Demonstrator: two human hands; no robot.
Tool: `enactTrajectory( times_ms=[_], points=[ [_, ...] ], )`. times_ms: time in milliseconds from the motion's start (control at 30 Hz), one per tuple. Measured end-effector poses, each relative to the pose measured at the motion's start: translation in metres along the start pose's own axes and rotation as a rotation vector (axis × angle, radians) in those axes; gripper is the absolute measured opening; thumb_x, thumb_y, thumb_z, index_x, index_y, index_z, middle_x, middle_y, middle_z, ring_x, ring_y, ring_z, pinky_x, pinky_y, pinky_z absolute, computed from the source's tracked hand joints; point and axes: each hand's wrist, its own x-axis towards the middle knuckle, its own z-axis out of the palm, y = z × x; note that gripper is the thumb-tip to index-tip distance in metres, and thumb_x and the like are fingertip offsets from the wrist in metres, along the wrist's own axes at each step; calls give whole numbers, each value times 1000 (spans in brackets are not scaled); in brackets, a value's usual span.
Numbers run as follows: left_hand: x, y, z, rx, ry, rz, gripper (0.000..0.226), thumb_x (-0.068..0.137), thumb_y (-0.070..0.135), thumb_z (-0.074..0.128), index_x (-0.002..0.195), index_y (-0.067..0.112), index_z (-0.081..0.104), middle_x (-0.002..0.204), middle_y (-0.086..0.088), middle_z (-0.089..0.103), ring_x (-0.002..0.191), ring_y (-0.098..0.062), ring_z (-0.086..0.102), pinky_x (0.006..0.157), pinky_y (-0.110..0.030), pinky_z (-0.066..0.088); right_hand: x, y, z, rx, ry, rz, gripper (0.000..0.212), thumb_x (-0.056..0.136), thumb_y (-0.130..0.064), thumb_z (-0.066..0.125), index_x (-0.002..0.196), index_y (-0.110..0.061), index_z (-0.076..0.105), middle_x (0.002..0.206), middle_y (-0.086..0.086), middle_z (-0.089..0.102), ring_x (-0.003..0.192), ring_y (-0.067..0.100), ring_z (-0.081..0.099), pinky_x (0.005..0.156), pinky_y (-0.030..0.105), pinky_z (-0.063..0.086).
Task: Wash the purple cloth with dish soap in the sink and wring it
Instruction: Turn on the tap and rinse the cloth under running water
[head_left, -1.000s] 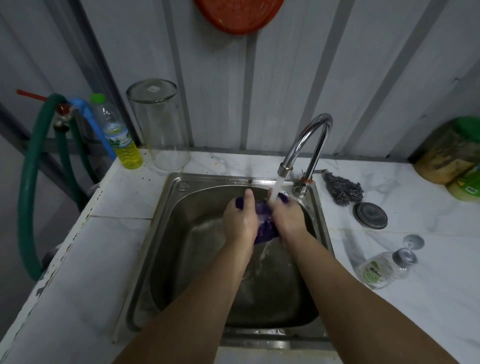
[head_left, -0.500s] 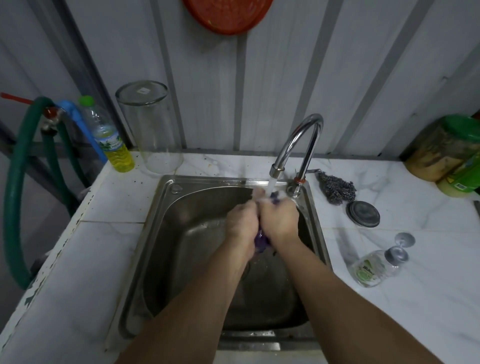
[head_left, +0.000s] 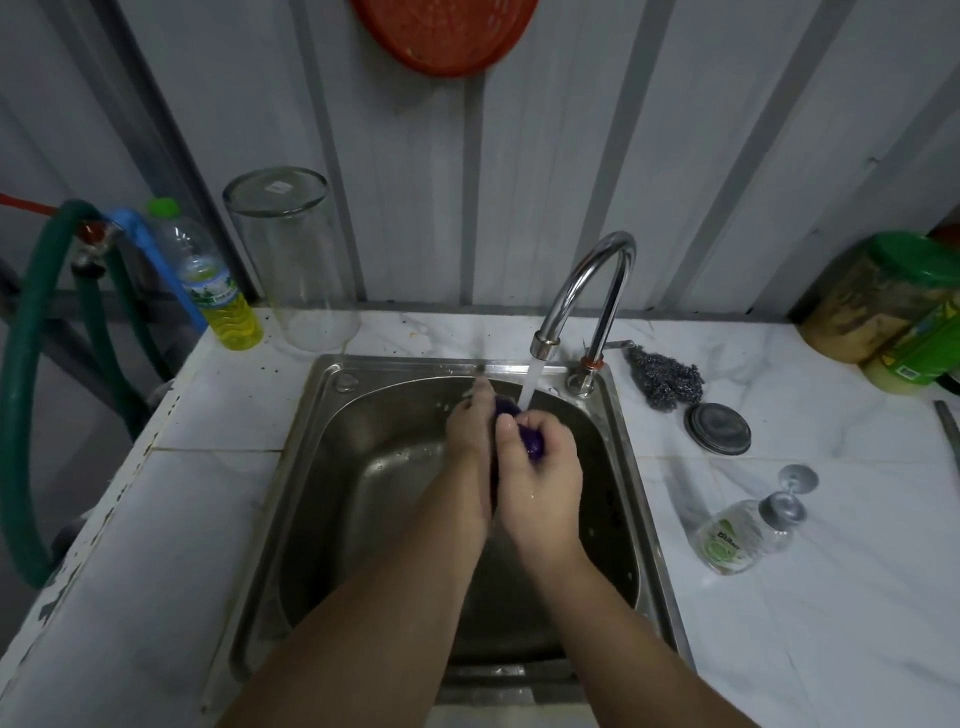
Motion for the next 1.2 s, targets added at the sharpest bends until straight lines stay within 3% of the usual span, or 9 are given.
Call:
enactTrajectory(
  times_ms=[100, 233, 433, 533, 733, 933, 1000, 1133, 1200],
  points=[
    [-9, 1, 2, 106, -61, 6, 38, 100, 42, 55, 76, 14, 67, 45, 3, 66, 36, -5, 63, 30, -15, 41, 22, -1, 3, -40, 55, 96, 35, 87, -60, 58, 88, -27, 68, 94, 3, 70, 83, 14, 67, 76, 29, 53],
    [-16, -3, 14, 178, -40, 59, 23, 86, 28, 64, 72, 14, 76, 66, -11, 75, 53, -24, 71, 51, -34, 59, 62, 16, -5, -17, 120, 317, 25, 91, -46, 64, 79, -24, 69, 71, -3, 74, 70, 16, 72, 59, 24, 51],
    [-11, -9, 4, 161, -113, 65, 24, 90, 39, 62, 90, 20, 77, 92, -9, 77, 85, -28, 74, 76, -41, 63, 65, 41, -12, 199, 6, 698, 48, 95, -58, 56, 109, -14, 68, 104, 13, 74, 97, 33, 72, 93, 54, 58],
    [-6, -2, -3, 49, -109, 70, 40, 94, 49, 62, 108, 13, 73, 105, -14, 78, 97, -34, 74, 89, -50, 60, 47, 37, -20, 386, -46, 599, 46, 95, -57, 56, 119, -19, 63, 113, 11, 74, 101, 32, 74, 88, 53, 62],
    [5, -5, -6, 47, -23, 147, 17, 98, 27, 64, 89, 16, 73, 72, -3, 79, 70, -21, 74, 56, -27, 60, 17, 10, -29, 350, -248, 91, 12, 90, -23, 69, 101, -27, 72, 95, 4, 77, 90, 21, 74, 76, 29, 61],
    [-9, -13, 7, -31, -117, -10, 33, 100, 38, 57, 96, 9, 70, 82, -11, 71, 88, -32, 71, 81, -42, 58, 27, 5, -13, -206, -58, 10, 33, 86, -62, 56, 81, -31, 68, 83, -4, 67, 74, 9, 65, 70, 29, 54],
    [-14, -17, 11, -50, -123, 13, 29, 97, 28, 58, 102, 2, 70, 93, -22, 73, 95, -39, 73, 86, -49, 60, 46, 3, -11, -207, 1, 104, 34, 87, -54, 61, 71, -25, 67, 66, -6, 69, 64, 6, 65, 62, 26, 50],
    [-15, -11, 15, 37, -59, 64, 25, 93, 15, 52, 96, 1, 72, 87, -24, 72, 68, -31, 69, 50, -32, 57, 74, 11, -11, 61, 4, 446, 22, 87, -33, 64, 75, -17, 72, 67, 3, 75, 69, 26, 74, 67, 36, 58],
    [-17, -7, 14, 29, -77, 44, 22, 90, 16, 55, 91, 3, 72, 84, -19, 71, 76, -32, 70, 62, -35, 62, 71, 14, -10, 293, -36, 641, 19, 90, -34, 65, 89, -19, 76, 76, 3, 79, 73, 24, 76, 63, 36, 59]
  ],
)
